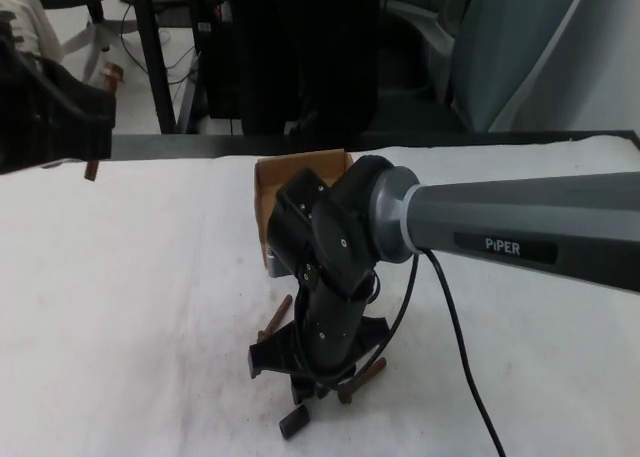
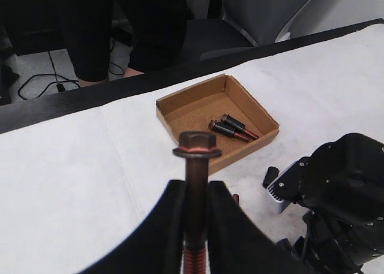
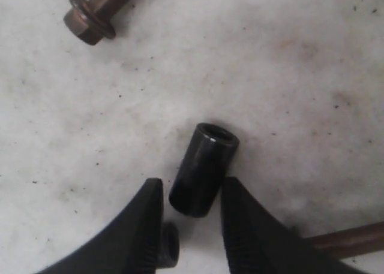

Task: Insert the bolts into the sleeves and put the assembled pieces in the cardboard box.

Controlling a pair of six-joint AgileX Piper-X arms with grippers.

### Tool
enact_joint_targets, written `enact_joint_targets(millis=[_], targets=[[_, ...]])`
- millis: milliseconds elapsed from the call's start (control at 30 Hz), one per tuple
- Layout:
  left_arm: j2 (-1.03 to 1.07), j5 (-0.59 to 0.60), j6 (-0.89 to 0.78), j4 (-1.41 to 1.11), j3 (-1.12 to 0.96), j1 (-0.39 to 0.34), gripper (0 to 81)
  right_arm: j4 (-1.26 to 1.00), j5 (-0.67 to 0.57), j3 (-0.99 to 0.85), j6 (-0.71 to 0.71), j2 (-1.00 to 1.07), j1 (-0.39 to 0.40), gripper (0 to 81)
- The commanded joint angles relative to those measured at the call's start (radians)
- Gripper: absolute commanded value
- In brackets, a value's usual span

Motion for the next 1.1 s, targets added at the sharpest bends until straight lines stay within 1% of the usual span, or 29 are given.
enact_joint_targets(millis=[0, 167, 400, 533, 567, 767, 833, 1067], targets=[[-0.014, -0.005, 0.016, 0.004, -0.004, 0.002, 0.2, 0.005, 0.001, -0.004, 0.004, -0.003, 0.003, 32.1], [-0.014, -0.005, 0.017, 0.012, -0.004, 0.002, 0.2, 0.005, 0.011, -0.004, 0.004, -0.003, 0.003, 31.1], [-0.014, -0.005, 0.017, 0.012, -0.004, 0.002, 0.2, -0.004, 0.024, -0.004, -0.004, -0.003, 0.003, 13.6], [-0.014, -0.005, 0.017, 0.012, -0.004, 0.002, 0.2, -0.004, 0.051, -0.004, -0.014, -0.003, 0.003, 1.8], [-0.014, -0.005, 0.017, 0.012, -0.004, 0.002, 0.2, -0.004, 0.051, -0.004, -0.027, -0.003, 0.003, 0.4], [-0.014, -0.005, 0.017, 0.016, -0.004, 0.002, 0.2, -0.004, 0.053, -0.004, -0.051, -0.003, 0.003, 0.8], [-0.014, -0.005, 0.017, 0.020, -0.004, 0.002, 0.2, 0.003, 0.053, -0.004, -0.078, -0.006, 0.003, 0.8], [-0.014, -0.005, 0.017, 0.020, -0.004, 0.002, 0.2, -0.014, 0.006, -0.004, -0.128, -0.054, 0.003, 0.8]])
